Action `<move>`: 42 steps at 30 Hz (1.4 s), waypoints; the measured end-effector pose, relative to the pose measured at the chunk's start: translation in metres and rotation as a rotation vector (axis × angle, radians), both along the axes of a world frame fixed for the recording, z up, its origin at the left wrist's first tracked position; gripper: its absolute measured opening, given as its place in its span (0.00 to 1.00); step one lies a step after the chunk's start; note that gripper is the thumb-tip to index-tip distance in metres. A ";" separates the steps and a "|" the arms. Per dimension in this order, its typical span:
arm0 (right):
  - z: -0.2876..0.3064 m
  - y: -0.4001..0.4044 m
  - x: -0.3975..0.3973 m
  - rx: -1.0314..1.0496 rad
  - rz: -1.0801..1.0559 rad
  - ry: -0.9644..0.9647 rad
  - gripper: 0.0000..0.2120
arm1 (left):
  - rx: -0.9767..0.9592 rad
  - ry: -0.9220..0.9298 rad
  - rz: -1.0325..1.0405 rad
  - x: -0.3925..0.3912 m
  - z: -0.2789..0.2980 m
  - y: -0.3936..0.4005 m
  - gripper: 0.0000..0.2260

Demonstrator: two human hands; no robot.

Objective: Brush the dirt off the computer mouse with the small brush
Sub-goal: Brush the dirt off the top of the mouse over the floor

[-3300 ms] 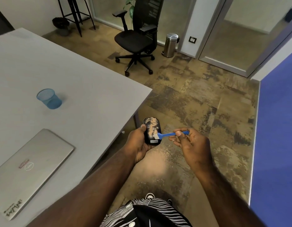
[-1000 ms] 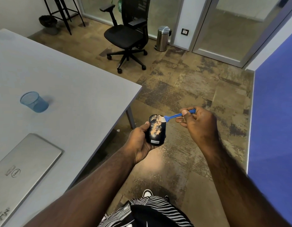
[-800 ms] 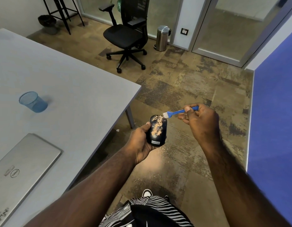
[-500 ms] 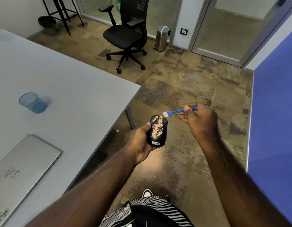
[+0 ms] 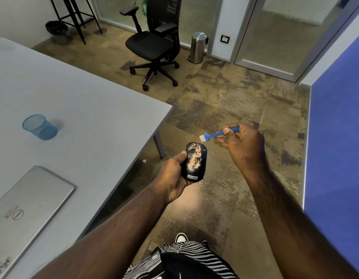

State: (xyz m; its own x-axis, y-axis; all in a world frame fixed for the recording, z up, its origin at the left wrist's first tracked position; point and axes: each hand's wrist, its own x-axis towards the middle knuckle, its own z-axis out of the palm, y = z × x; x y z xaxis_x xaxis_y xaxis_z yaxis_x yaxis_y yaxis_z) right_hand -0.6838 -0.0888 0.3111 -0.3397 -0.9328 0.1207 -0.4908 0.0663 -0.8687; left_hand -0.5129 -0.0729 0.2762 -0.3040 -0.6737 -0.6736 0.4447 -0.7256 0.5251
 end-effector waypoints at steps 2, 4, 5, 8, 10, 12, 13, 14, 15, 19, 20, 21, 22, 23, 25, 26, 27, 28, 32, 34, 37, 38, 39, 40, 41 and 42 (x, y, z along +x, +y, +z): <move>0.001 0.000 0.003 -0.003 0.052 -0.024 0.11 | -0.008 -0.002 -0.003 0.000 0.001 0.001 0.14; 0.001 0.001 0.005 0.012 0.089 0.042 0.09 | -0.009 0.000 0.000 0.000 0.002 0.002 0.14; 0.000 0.001 0.004 0.013 0.080 0.090 0.07 | -0.008 0.000 0.001 -0.001 0.002 0.002 0.14; 0.001 -0.001 -0.002 -0.009 0.018 0.126 0.05 | -0.008 0.000 0.000 -0.001 0.002 0.003 0.14; 0.002 -0.001 -0.002 -0.006 0.061 0.037 0.07 | -0.008 -0.001 0.000 0.000 0.002 0.003 0.14; 0.001 0.000 0.000 0.002 0.109 0.060 0.07 | -0.009 -0.007 -0.002 0.001 0.002 0.003 0.14; 0.000 0.000 -0.001 -0.001 0.109 0.115 0.06 | -0.009 -0.010 -0.003 0.001 0.001 0.003 0.15; 0.000 0.001 -0.002 -0.010 0.090 0.177 0.05 | -0.008 -0.012 -0.002 0.001 0.001 0.003 0.14; 0.000 0.000 -0.004 -0.024 0.067 0.211 0.05 | -0.007 -0.014 0.000 0.001 0.001 0.003 0.14; 0.000 0.001 -0.005 -0.028 0.156 0.144 0.05 | -0.008 -0.020 0.006 0.001 0.001 0.002 0.13; 0.000 0.001 -0.006 -0.028 0.173 0.166 0.05 | -0.009 -0.022 0.009 0.001 0.001 0.003 0.13; -0.001 0.002 -0.009 -0.040 0.166 0.206 0.04 | -0.007 -0.024 0.012 0.001 0.001 0.003 0.13; 0.001 0.002 -0.012 -0.060 0.140 0.250 0.03 | -0.002 -0.023 0.015 0.001 0.000 0.003 0.13; 0.002 0.003 -0.016 -0.082 0.115 0.270 0.04 | 0.003 -0.020 0.018 0.001 0.000 0.004 0.13; 0.002 0.004 -0.020 -0.095 0.124 0.218 0.04 | 0.009 -0.015 0.020 0.002 0.000 0.004 0.13; 0.001 0.005 -0.019 -0.088 0.149 0.190 0.04 | 0.010 -0.011 0.019 0.003 0.001 0.003 0.13; 0.000 0.007 -0.019 -0.079 0.182 0.183 0.04 | 0.010 -0.006 0.021 0.003 0.001 0.003 0.13; -0.001 0.009 -0.019 -0.062 0.213 0.193 0.05 | 0.010 -0.001 0.025 0.004 0.001 0.002 0.13; -0.003 0.013 -0.024 -0.057 0.228 0.164 0.13 | 0.011 0.013 0.038 0.005 0.002 0.001 0.14; -0.002 0.015 -0.025 -0.081 0.215 0.134 0.12 | 0.014 0.005 0.041 0.005 0.002 0.000 0.14; -0.003 0.020 -0.024 -0.101 0.251 0.085 0.10 | 0.012 0.014 0.040 0.005 0.002 -0.001 0.14; -0.004 0.022 -0.023 -0.099 0.268 0.079 0.10 | 0.012 0.011 0.040 0.006 0.002 -0.001 0.14; -0.005 0.023 -0.022 -0.100 0.276 0.081 0.09 | 0.012 0.004 0.038 0.006 0.002 -0.001 0.13; -0.007 0.024 -0.021 -0.104 0.268 0.090 0.09 | 0.012 0.000 0.033 0.006 0.002 -0.001 0.14; -0.009 0.023 -0.021 -0.112 0.245 0.101 0.08 | 0.013 0.001 0.029 0.007 0.003 -0.001 0.14; -0.010 0.022 -0.021 -0.121 0.210 0.109 0.07 | 0.015 0.008 0.026 0.006 0.003 0.000 0.14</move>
